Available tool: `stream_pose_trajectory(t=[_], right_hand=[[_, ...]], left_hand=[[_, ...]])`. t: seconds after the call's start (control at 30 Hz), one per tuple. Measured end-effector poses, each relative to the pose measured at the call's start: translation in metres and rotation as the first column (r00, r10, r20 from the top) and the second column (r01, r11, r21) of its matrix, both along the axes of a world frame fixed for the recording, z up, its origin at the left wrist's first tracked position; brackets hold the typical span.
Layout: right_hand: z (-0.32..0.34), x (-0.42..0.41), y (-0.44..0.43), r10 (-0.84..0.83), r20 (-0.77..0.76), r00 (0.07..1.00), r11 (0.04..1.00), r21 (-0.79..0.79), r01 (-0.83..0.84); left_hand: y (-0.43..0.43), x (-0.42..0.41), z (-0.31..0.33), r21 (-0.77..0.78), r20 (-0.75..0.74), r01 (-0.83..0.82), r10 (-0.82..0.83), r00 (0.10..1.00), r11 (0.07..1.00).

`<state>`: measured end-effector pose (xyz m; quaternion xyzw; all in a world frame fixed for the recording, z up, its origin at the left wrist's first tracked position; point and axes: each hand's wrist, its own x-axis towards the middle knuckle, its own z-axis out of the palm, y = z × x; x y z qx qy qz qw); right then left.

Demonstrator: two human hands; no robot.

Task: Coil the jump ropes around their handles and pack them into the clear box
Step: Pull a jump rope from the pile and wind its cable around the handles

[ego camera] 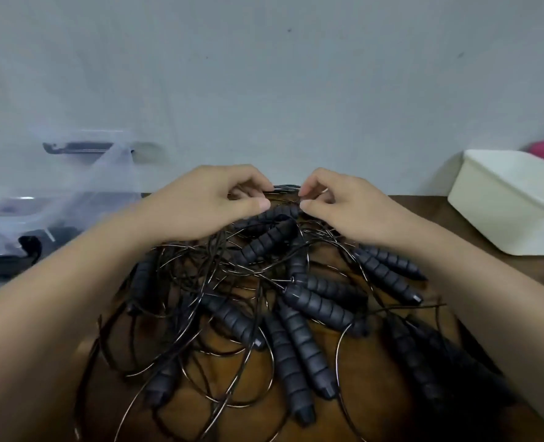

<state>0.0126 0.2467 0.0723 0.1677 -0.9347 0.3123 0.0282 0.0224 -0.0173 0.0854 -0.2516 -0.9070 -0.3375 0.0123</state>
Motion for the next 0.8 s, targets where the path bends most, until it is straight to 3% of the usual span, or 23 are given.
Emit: stream_pose_trajectory(t=[0.23,0.4,0.6,0.8], right_hand=[[-0.029,0.028,0.085,-0.181,-0.056,0.982,0.983,0.023,0.182],[-0.062,0.023,0.138,-0.324,-0.053,0.944,0.941,0.086,0.328],[-0.107,0.003,0.162,-0.325,0.045,0.945,0.938,0.143,0.316],[-0.121,0.003,0.176,-0.354,-0.011,0.935,0.934,0.053,0.354]], left_hand=[[0.080,-0.002,-0.030,0.027,0.052,0.142,-0.143,0.988,0.989],[0.115,-0.011,-0.055,-0.055,0.090,0.194,-0.189,0.978,0.979],[0.127,-0.022,-0.094,-0.166,0.048,0.160,-0.154,0.987,0.973],[0.124,-0.027,-0.117,-0.130,0.054,0.144,-0.138,0.989,0.981]])
